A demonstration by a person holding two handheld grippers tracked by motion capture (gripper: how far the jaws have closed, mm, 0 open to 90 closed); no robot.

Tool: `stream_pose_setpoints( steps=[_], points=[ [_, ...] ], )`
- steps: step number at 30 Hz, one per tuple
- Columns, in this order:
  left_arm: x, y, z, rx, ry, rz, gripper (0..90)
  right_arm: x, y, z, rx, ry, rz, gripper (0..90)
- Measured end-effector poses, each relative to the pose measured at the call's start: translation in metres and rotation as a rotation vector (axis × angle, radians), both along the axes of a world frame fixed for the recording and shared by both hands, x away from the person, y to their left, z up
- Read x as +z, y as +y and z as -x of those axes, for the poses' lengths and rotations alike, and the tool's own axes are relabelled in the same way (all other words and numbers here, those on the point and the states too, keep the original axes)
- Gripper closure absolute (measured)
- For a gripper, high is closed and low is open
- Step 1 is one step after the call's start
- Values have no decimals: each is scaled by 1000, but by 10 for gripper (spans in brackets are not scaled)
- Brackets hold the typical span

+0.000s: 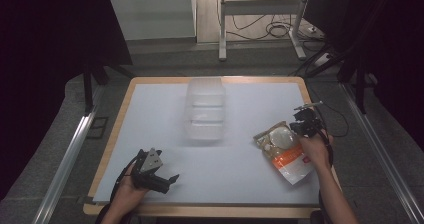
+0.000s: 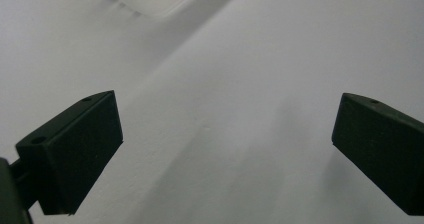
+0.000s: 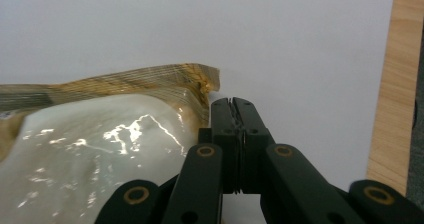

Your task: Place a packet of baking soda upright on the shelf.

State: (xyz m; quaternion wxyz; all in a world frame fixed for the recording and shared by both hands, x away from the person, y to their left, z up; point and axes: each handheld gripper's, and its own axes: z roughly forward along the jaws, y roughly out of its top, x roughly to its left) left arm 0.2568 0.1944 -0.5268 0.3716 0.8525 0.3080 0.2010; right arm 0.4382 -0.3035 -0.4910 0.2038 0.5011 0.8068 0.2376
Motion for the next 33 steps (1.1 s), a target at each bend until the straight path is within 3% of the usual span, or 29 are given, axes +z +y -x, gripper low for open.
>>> stream_pose_setpoints(
  steps=[10,20,24,33],
  points=[
    [0,-1,0,-2,0,-6,0,-7,3,-5,-19,53,19,870],
    [0,-2,0,-2,-3,-11,0,-7,8,-6,-9,75,-35,884],
    [0,-2,0,-2,-4,-13,0,-8,19,-5,26,79,-30,884],
    [0,-2,0,-3,-5,-13,0,-11,61,-1,139,87,-31,884]
  ],
)
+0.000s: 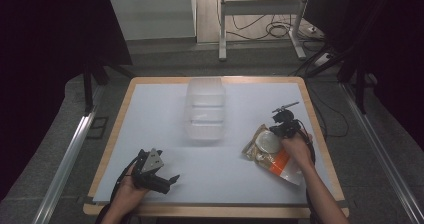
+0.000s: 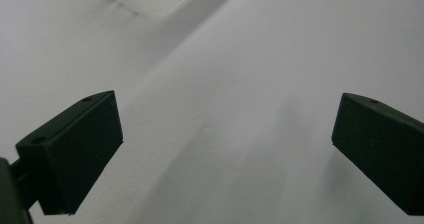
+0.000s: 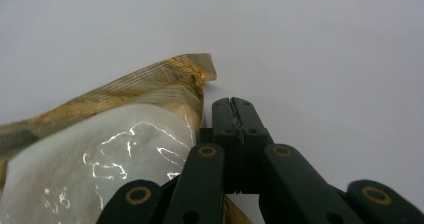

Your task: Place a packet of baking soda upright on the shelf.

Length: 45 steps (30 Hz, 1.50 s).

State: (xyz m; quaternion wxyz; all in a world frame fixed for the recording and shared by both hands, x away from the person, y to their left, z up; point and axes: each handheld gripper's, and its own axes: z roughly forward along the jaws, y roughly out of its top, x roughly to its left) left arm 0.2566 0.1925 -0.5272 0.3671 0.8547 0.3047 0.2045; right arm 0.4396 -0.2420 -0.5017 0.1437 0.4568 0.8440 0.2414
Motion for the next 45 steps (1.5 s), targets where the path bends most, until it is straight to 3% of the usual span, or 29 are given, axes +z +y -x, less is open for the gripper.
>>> stream_pose_setpoints(
  steps=[8,17,25,27,32,35,37,41,45],
  points=[
    [0,0,0,-2,-2,-2,0,-3,32,8,91,13,-16,883],
    [0,0,1,-3,-2,-4,0,-6,70,24,208,11,7,883],
    [1,0,1,-4,-3,-5,0,-8,88,36,270,15,5,883],
    [1,0,1,-4,-3,-3,0,-8,95,42,310,5,20,883],
    [1,0,1,-5,-3,-3,0,-8,101,48,343,-3,45,879],
    [1,0,2,-5,-5,-2,0,-7,100,47,340,-36,58,806],
    [1,0,1,-5,-4,-1,0,-1,93,46,327,-61,21,709],
    [1,0,1,-7,-5,-2,0,9,82,50,318,-113,9,568],
    [1,-1,2,-11,-4,-4,0,14,70,55,282,-135,-9,408]
  ],
)
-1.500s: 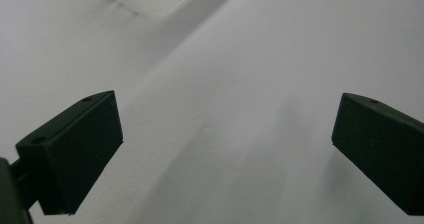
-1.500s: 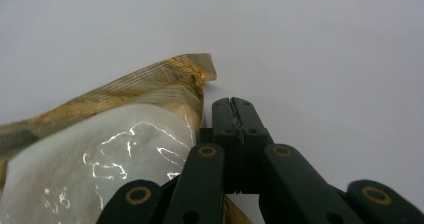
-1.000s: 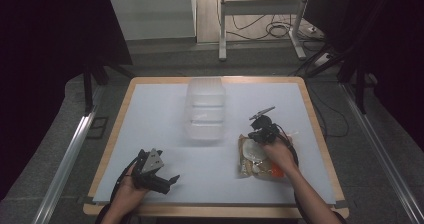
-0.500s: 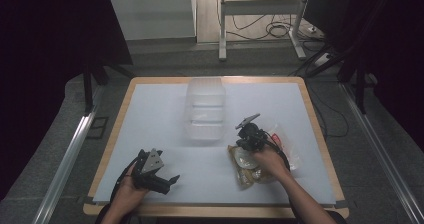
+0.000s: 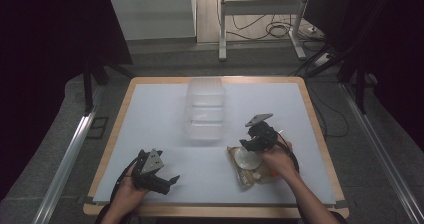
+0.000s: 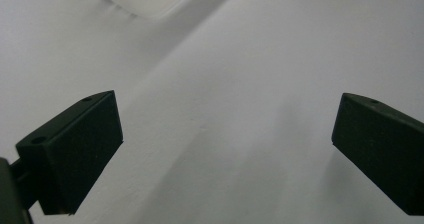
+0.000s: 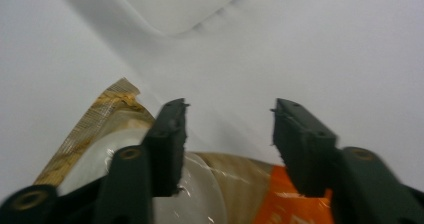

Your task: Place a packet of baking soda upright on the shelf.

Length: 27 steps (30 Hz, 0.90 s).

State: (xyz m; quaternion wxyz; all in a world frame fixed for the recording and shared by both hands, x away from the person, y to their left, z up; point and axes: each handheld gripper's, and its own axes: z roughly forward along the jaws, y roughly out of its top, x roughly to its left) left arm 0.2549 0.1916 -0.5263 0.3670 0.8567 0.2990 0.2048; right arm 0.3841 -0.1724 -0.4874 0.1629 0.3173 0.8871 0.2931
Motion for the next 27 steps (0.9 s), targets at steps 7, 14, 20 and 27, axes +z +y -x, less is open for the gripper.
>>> stream_pose_setpoints(
  steps=[7,14,20,27],
  points=[
    [0,1,0,0,1,3,0,6,-15,6,-29,-27,-27,231],
    [0,0,0,0,-1,6,0,11,-35,16,-32,-55,-42,99],
    [0,0,0,0,0,6,0,18,-59,26,-49,-66,-53,52],
    [0,-1,0,-3,1,1,0,18,-85,34,-65,-50,-40,43]
  ],
)
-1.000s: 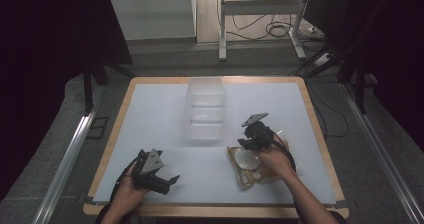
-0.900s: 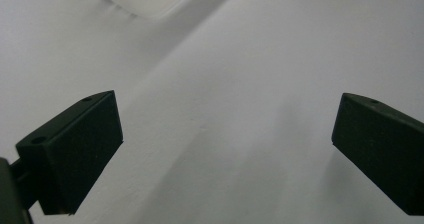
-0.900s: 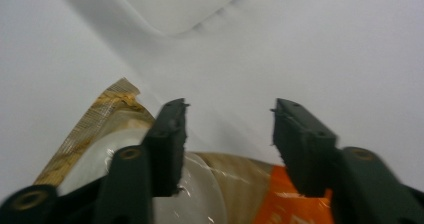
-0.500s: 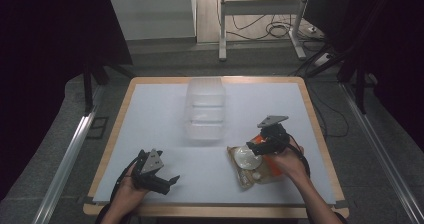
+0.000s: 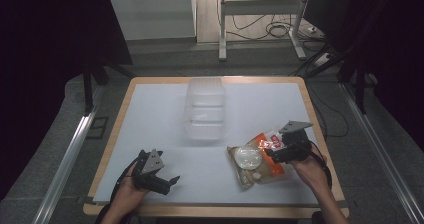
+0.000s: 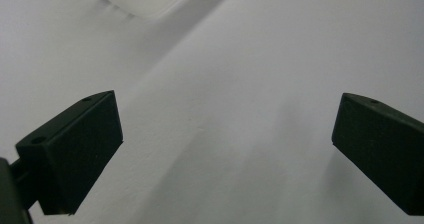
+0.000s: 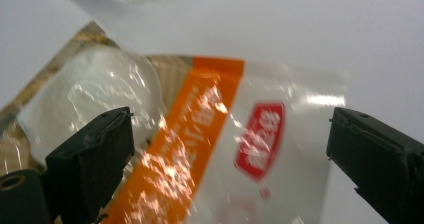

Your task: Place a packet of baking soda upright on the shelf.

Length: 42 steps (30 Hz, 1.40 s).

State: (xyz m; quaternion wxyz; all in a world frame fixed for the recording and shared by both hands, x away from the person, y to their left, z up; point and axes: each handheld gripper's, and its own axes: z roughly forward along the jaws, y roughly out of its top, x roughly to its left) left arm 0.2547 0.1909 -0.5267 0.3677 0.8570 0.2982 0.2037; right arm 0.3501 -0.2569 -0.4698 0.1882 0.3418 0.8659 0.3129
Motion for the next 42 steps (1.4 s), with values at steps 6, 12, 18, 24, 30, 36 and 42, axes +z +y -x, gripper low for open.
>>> stream_pose_setpoints(
  steps=[6,12,18,24,30,36,42],
  points=[
    [-1,-1,0,-2,1,-5,0,-3,-19,6,-44,17,-9,42],
    [-1,-1,0,-3,1,-7,0,-11,-25,9,-61,62,-20,50],
    [-1,-1,0,-6,1,-7,0,-18,-21,8,-48,124,-59,105],
    [-1,-1,1,-8,1,-9,0,-22,-23,7,-42,172,-76,158],
    [-1,-1,1,-9,1,-8,0,-22,-27,7,-36,199,-94,204],
    [-1,-2,1,-11,2,-11,0,-20,-26,8,-2,227,-157,259],
    [-1,-2,1,-13,2,-14,0,-22,-22,9,18,255,-161,305]
  ],
)
